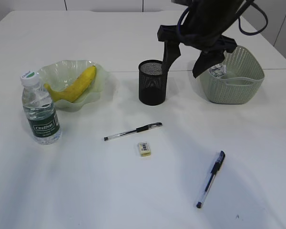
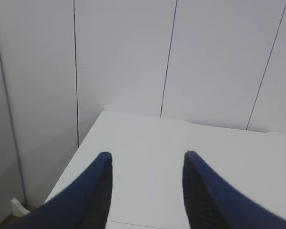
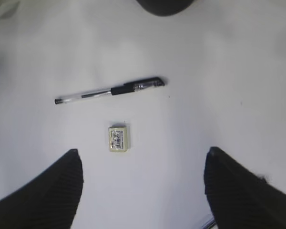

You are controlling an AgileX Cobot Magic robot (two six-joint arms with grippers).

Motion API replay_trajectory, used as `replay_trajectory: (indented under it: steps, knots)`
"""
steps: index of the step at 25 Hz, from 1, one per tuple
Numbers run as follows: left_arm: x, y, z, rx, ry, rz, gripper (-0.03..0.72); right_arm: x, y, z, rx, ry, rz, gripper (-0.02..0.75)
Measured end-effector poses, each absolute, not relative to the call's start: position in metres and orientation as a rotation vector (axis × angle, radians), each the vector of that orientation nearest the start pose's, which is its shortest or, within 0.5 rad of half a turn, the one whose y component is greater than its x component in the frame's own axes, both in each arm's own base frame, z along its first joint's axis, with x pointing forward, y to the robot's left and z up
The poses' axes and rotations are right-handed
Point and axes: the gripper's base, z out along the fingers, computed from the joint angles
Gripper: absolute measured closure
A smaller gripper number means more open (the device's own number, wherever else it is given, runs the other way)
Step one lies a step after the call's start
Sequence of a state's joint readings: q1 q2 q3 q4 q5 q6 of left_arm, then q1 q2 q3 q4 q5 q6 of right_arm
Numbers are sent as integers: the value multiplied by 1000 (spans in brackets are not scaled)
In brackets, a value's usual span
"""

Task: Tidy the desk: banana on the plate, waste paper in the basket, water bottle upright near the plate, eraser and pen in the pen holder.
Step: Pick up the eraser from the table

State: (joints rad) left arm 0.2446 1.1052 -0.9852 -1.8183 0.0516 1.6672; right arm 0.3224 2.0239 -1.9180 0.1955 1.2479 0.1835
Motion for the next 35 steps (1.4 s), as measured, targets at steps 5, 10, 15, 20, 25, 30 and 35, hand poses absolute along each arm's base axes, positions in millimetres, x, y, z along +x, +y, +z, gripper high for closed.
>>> replay_trajectory:
  steps: [5,10,15,20,25,30,35]
  knots:
    - [244,55,405,-266,1566,24,358,397,164,267,-195,2956,342,152]
    - [244,55,405,-262,1567,28,381,387,169,248,-209,3028,346,152]
    - [244,55,405,-261,1567,30,393,387,171,247,-216,3030,351,152]
    - [244,55,405,-261,1567,30,414,387,175,242,-207,3044,402,153]
    - [243,55,406,-259,1562,29,421,383,194,224,-266,3082,423,153]
    - [240,54,409,-254,1552,27,421,382,209,205,-304,3112,423,152]
    - [240,50,410,-219,1546,-7,430,387,210,194,-293,3100,423,153]
